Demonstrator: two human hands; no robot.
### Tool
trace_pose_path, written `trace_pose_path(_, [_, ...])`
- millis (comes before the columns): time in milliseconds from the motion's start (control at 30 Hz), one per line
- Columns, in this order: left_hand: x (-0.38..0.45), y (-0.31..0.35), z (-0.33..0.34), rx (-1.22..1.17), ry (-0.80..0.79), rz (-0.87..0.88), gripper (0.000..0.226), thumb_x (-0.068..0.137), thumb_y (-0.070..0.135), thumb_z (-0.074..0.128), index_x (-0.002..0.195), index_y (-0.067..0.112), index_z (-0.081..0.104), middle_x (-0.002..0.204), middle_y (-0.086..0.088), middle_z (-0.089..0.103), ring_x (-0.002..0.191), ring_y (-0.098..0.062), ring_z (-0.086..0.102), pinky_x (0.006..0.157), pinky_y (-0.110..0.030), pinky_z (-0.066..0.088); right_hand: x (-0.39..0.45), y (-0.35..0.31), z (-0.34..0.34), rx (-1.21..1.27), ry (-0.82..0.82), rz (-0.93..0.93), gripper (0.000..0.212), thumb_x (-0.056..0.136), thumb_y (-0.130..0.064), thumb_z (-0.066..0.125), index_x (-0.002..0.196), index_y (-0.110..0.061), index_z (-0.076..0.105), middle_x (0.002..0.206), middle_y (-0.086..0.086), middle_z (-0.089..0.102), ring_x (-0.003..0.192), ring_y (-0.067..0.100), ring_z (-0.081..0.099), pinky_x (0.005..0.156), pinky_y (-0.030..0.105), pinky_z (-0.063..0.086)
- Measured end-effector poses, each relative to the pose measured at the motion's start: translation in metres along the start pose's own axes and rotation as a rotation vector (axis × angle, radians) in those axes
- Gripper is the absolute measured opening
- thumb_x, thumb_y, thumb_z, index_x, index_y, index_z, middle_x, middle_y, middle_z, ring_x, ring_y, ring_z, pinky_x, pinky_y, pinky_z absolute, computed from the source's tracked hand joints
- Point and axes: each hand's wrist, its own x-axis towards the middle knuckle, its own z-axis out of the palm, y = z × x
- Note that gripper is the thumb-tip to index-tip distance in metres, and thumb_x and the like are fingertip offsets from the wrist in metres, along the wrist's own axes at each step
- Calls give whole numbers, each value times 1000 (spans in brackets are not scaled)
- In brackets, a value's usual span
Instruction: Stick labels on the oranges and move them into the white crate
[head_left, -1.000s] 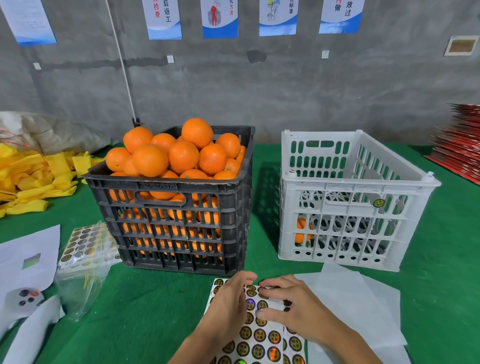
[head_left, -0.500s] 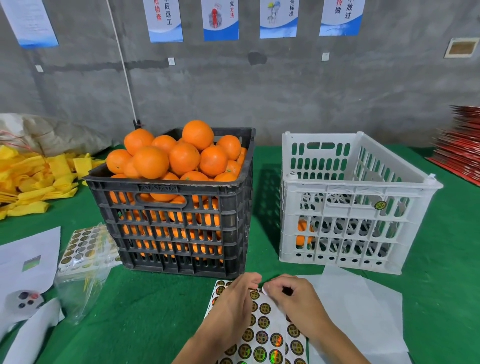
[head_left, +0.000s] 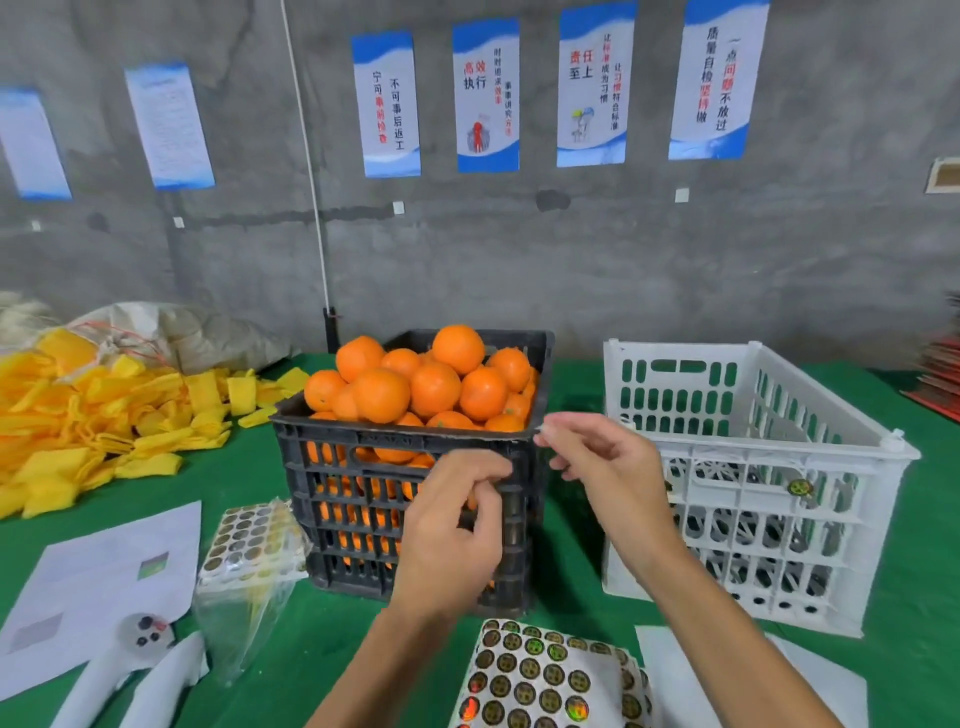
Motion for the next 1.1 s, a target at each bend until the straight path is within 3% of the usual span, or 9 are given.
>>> trace_pose_path(100, [63, -9, -14, 93, 78, 19, 18, 99, 10, 54, 109, 13, 68, 108, 8, 66, 106, -11, 62, 92, -23, 47, 35, -27, 24, -63, -52, -87, 16, 95, -35, 72, 95, -22, 80, 86, -3, 77, 72, -2, 65, 66, 10, 49])
trace_pose_path(167, [101, -23, -14, 214, 85, -49, 20, 96, 8, 58, 115, 9, 65, 110, 1, 64, 106, -19, 60, 93, -35, 50, 59, -31, 39, -108, -4, -89, 20, 97, -32, 69, 91, -17, 80, 82, 1, 77, 66, -2, 63, 61, 11, 48])
trace_pose_path(233, [133, -40, -13, 345, -34, -152, 32, 95, 9, 62, 127, 5, 60, 123, -9, 64, 117, -29, 58, 99, -47, 48, 84, -32, 54, -120, 48, -73, 12, 97, -19, 69, 96, -10, 77, 84, 6, 78, 67, -2, 67, 60, 17, 50])
trace_pose_path(333, [156, -62, -6, 527, -342, -315, 61, 95, 33, 63, 148, 11, 42, 147, -10, 53, 134, -32, 53, 104, -46, 47, 119, -24, 74, -192, 20, -45, 14, 96, -10, 67, 110, -9, 68, 84, 7, 77, 72, 1, 72, 70, 25, 56])
trace_pose_path(433, [155, -76, 3, 807, -481, -253, 67, 93, 52, 58, 146, 14, 42, 141, -10, 60, 122, -32, 62, 92, -42, 51, 146, -9, 84, -355, -44, -50, 22, 98, -19, 67, 119, -20, 60, 83, -4, 78, 83, -1, 69, 84, 27, 52])
trace_pose_path(667, [147, -91, 9, 975, -398, -147, 63, 102, 50, 48, 153, 14, 40, 143, -7, 59, 123, -25, 62, 96, -35, 50, 174, 9, 84, -756, -145, -121, 35, 99, -39, 64, 129, -30, 50, 89, -9, 71, 89, 10, 68, 86, 42, 58])
trace_pose_path(800, [145, -88, 8, 978, -376, -169, 67, 102, 53, 49, 155, 12, 38, 147, -6, 57, 127, -23, 60, 99, -33, 50, 178, 7, 75, -933, -110, -90, 54, 91, -69, 57, 127, -28, 58, 113, 3, 69, 104, 26, 65, 89, 47, 56])
trace_pose_path(933, [138, -85, 9, 1010, -365, -177, 65, 102, 53, 49, 152, 14, 42, 140, -3, 61, 117, -21, 64, 92, -30, 51, 168, 18, 68, -907, -197, -193, 56, 97, -70, 45, 138, -33, 56, 130, -2, 63, 118, 23, 60, 94, 48, 54])
trace_pose_path(1100, [132, -76, 10, 958, -367, -152, 68, 99, 47, 59, 154, 11, 44, 143, -4, 62, 114, -22, 68, 88, -32, 54, 172, 27, 56, -779, -379, -83, 75, 91, -71, 55, 156, -40, 32, 152, -7, 49, 139, 17, 46, 115, 51, 39])
